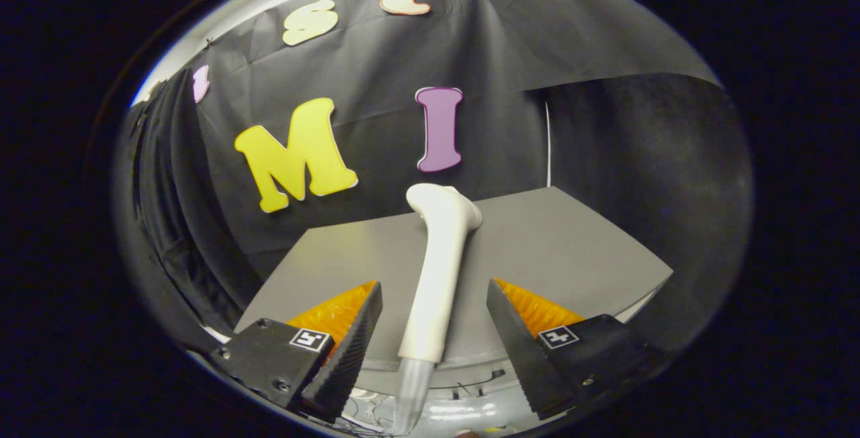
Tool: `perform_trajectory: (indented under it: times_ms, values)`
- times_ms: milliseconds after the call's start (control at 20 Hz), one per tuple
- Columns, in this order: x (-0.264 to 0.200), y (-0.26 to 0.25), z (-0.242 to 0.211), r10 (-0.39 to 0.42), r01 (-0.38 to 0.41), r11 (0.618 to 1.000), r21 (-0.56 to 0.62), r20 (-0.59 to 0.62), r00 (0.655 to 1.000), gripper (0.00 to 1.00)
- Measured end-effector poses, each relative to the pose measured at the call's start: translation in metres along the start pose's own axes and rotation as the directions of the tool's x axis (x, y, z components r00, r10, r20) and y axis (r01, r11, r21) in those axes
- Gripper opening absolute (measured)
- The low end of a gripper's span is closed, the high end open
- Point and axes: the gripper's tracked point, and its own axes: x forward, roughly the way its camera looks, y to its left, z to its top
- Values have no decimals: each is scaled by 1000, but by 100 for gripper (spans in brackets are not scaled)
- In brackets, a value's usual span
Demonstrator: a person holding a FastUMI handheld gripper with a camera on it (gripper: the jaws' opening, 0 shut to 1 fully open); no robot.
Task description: Iron the clothes twice with a garment steamer, once on the left side and once on the right side.
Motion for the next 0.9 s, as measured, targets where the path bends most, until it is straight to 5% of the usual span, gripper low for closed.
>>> perform_trajectory:
  times_ms: [450,550,650,900]
  values:
    - [45,4,-11,-25,29,999,29,-146,989,71]
    - [48,4,-10,-39,42,999,16,-152,988,58]
    - [50,6,-9,-54,58,998,30,-134,990,45]
    - [40,7,0,-110,111,993,27,-31,993,36]
